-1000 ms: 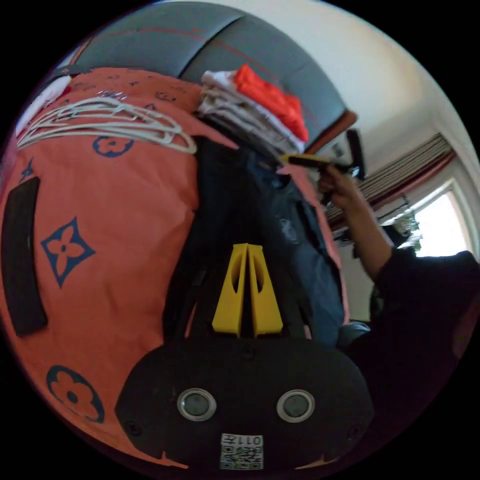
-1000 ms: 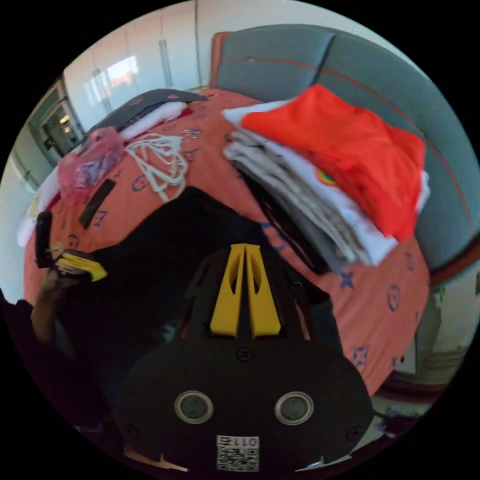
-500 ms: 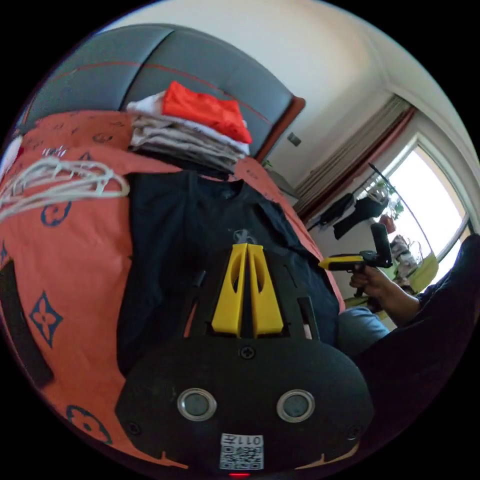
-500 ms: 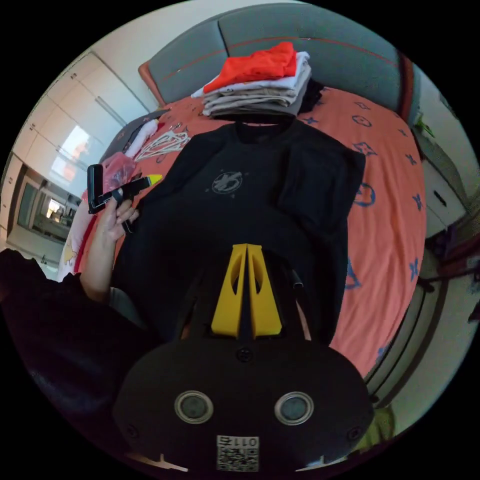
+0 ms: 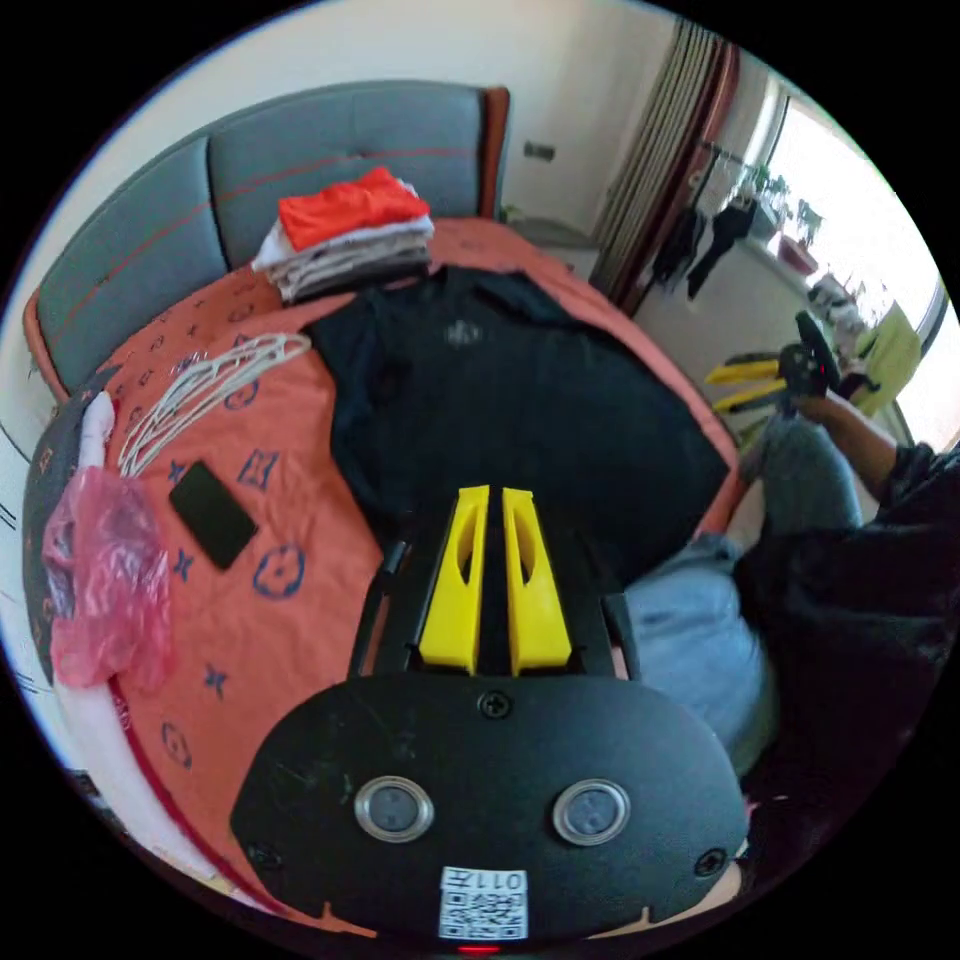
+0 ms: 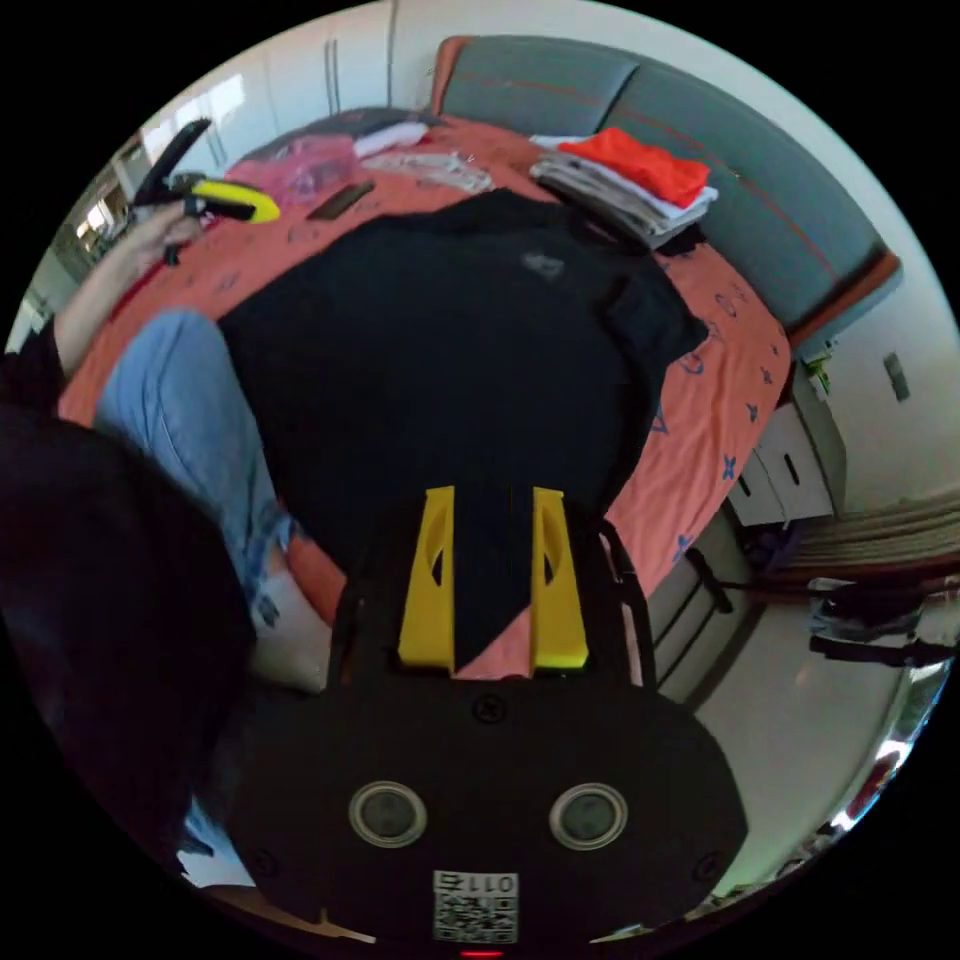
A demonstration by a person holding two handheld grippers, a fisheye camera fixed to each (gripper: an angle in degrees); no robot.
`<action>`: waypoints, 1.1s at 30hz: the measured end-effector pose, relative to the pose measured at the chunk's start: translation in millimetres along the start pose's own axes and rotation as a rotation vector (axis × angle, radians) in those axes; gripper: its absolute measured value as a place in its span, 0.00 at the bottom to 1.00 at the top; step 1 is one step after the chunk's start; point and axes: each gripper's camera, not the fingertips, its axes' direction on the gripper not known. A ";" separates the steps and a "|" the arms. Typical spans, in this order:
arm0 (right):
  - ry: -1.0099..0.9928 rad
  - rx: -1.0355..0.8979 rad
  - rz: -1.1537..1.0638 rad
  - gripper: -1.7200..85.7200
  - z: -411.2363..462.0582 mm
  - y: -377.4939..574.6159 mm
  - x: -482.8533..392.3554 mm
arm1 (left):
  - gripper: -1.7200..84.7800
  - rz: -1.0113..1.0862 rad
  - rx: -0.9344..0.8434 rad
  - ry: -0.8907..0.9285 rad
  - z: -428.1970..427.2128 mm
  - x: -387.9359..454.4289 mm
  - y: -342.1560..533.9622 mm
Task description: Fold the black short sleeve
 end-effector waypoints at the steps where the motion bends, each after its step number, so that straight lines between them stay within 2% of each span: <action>1: 0.010 -0.051 -0.055 0.14 9.7 16.1 -13.5 | 0.04 0.015 -0.080 -0.018 3.0 8.7 17.2; 5: 0.028 -0.199 -0.222 0.17 39.1 69.2 -57.3 | 0.05 -0.040 -0.296 -0.129 13.7 33.4 72.3; 11: 0.135 -0.178 -0.455 0.17 54.8 134.1 -113.0 | 0.05 -0.320 -0.264 -0.071 22.9 55.6 127.7; 17: 0.212 -0.145 -0.613 0.15 81.7 174.0 -142.3 | 0.05 -0.440 -0.276 -0.049 46.1 78.8 140.4; 19: 0.220 -0.112 -0.643 0.15 84.4 183.5 -144.8 | 0.05 -0.442 -0.312 -0.042 57.7 84.4 138.1; 22: 0.188 -0.071 -0.528 0.13 75.4 185.5 -131.3 | 0.06 -0.393 -0.373 -0.061 75.5 98.5 132.2; 25: 0.320 0.014 -0.462 0.11 70.4 190.8 -123.2 | 0.06 -0.332 -0.398 -0.099 89.7 117.1 129.8; 28: 0.252 -0.055 -0.525 0.09 72.7 191.6 -123.4 | 0.06 -0.242 -0.392 -0.106 101.1 140.6 127.6; 33: 0.269 -0.116 -0.635 0.06 80.8 192.5 -127.3 | 0.07 -0.156 -0.385 -0.113 114.9 170.3 125.5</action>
